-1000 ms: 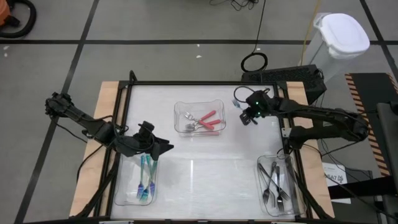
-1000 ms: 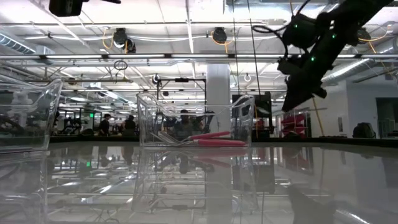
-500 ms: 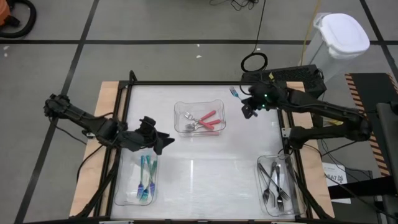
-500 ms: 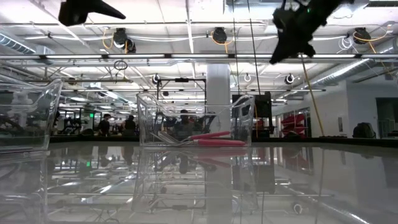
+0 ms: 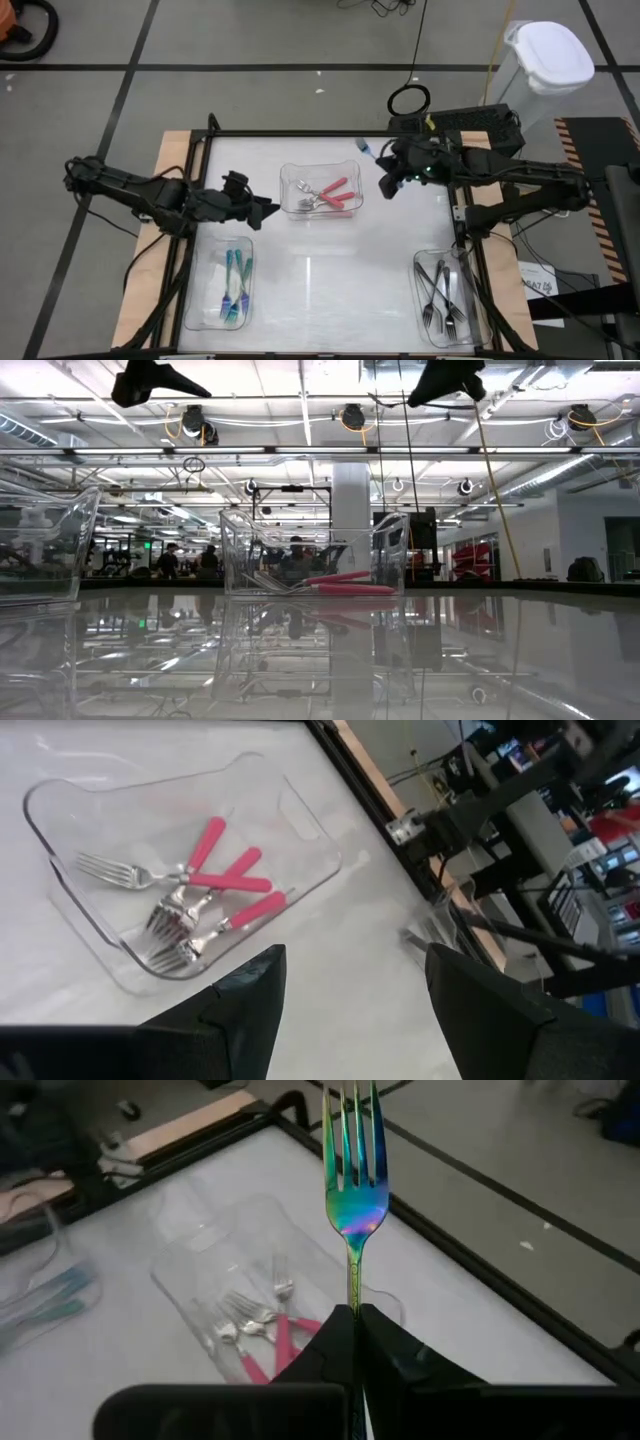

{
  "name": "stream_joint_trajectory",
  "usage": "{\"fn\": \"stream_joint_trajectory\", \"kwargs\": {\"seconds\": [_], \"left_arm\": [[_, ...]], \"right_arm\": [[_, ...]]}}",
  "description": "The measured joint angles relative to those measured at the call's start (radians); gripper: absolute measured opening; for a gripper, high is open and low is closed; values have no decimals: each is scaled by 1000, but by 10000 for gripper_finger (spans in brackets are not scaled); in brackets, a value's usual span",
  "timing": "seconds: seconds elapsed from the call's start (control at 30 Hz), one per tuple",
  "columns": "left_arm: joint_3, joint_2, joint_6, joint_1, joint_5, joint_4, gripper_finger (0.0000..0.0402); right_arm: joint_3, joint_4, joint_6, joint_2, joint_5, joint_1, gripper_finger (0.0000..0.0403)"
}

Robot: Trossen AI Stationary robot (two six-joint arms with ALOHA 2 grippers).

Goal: Sort silverware by color (type)
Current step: Put the blue fork into the left transparent bin

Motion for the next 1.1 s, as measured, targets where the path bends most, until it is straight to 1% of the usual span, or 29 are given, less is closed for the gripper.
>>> {"fn": "stream_joint_trajectory", "kwargs": {"seconds": [0.13,0.37,0.53,0.67,0.77,0.87,1.03,1.1], "left_arm": [[0,-19,-3,12,0,4,238],[0,-54,-41,17,1,27,238],[0,-71,-58,17,50,72,238],[0,-85,-136,17,72,94,238],[0,-100,-200,17,72,93,239],[0,-111,-241,17,72,92,256],[0,-119,-260,17,75,83,312],[0,-119,-260,17,98,79,331]], "right_arm": [[51,1,-21,66,2,54,0],[172,-1,-127,188,2,124,0],[283,-17,-231,266,-1,152,0],[376,-74,-288,323,-8,164,0],[445,-127,-306,365,-48,165,0],[505,-168,-307,407,-88,168,0],[558,-188,-325,454,-160,184,0],[566,-191,-323,472,-200,193,0]]}}
